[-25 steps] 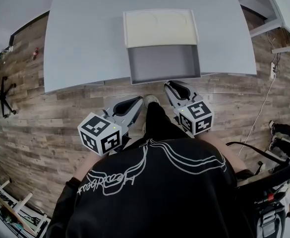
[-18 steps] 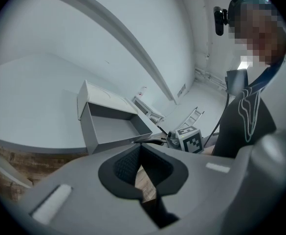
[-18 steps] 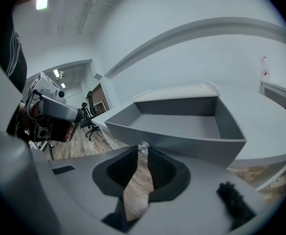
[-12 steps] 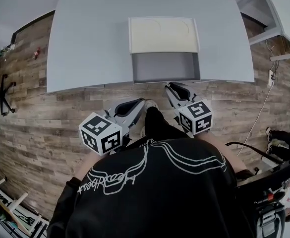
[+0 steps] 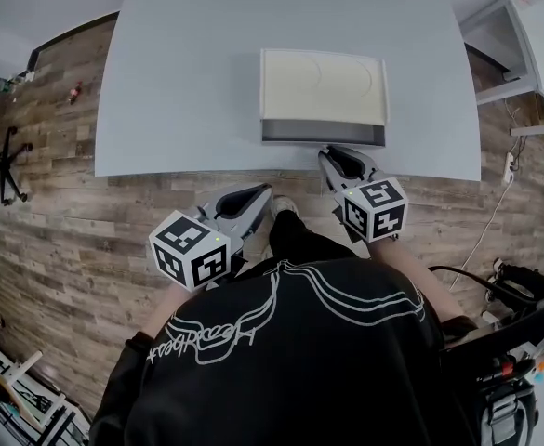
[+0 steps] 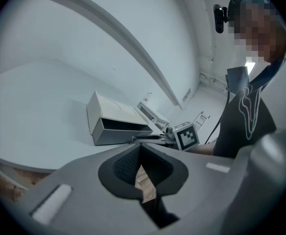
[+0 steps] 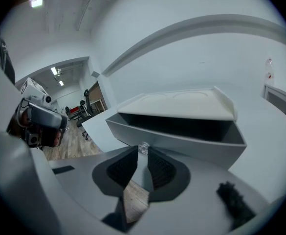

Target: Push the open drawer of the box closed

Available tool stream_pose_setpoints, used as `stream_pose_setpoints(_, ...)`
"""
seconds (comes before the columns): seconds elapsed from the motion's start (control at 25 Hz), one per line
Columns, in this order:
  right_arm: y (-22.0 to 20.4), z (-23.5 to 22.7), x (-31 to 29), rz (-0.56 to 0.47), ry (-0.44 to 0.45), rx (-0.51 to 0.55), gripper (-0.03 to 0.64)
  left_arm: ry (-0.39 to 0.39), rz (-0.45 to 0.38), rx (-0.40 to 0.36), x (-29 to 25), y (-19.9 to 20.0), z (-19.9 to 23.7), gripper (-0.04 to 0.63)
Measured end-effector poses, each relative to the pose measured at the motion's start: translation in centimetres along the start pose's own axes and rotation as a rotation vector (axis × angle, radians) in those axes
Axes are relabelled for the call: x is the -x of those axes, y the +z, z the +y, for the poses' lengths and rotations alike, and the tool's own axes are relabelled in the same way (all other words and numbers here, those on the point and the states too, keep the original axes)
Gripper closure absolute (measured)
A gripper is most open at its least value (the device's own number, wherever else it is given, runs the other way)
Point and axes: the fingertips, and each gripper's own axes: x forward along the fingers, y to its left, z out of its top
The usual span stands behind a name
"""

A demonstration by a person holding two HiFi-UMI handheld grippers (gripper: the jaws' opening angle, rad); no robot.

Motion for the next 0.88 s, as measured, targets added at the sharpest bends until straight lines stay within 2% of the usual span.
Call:
stream_pose_setpoints(0.48, 2.3, -2.4, -2.3, 0.015, -0.010, 0.005, 0.551, 0.062, -0.050, 0.041, 0.7, 1.5, 2.6, 0.588)
stream_pose_setpoints(0.88, 1.9, -1.0, -0.7, -0.028, -0.025, -0.024, 0.551, 0.059, -0.046, 0.023, 2.6, 0.3, 1.4, 0.588)
